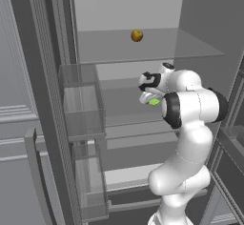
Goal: Grab a lemon wedge from the fridge and one ice cube from the ice bowl, and put them in the glass of lemonade.
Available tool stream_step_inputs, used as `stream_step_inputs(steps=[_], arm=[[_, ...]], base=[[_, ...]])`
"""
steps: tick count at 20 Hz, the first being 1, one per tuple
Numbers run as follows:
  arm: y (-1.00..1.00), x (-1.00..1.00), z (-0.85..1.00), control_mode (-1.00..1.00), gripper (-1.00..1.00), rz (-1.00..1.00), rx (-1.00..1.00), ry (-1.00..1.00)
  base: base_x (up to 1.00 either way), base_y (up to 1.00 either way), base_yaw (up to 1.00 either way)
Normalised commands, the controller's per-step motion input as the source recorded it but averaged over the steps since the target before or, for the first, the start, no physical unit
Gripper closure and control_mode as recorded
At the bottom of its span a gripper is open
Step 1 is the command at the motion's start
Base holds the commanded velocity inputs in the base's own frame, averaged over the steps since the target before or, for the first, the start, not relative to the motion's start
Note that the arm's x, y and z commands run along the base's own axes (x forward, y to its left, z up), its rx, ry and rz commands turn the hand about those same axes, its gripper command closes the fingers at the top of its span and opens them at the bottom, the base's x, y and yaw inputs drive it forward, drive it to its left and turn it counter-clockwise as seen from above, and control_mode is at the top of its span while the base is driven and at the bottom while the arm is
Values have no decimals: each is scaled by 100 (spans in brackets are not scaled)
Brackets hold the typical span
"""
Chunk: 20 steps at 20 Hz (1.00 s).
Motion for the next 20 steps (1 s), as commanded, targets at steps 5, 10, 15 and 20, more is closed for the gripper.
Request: stream_step_inputs(steps=[5, 10, 15, 20], arm=[[1, -87, -7, -100, 100, 0, 0, -18], [13, -98, 3, -100, 100, 0, 0, -13], [10, -69, 57, -100, 100, -2, 0, 2], [0, -65, 90, -100, 100, -11, 0, 12]], base=[[0, 0, 0], [0, 0, 0], [0, 0, 0], [0, 0, 0]])
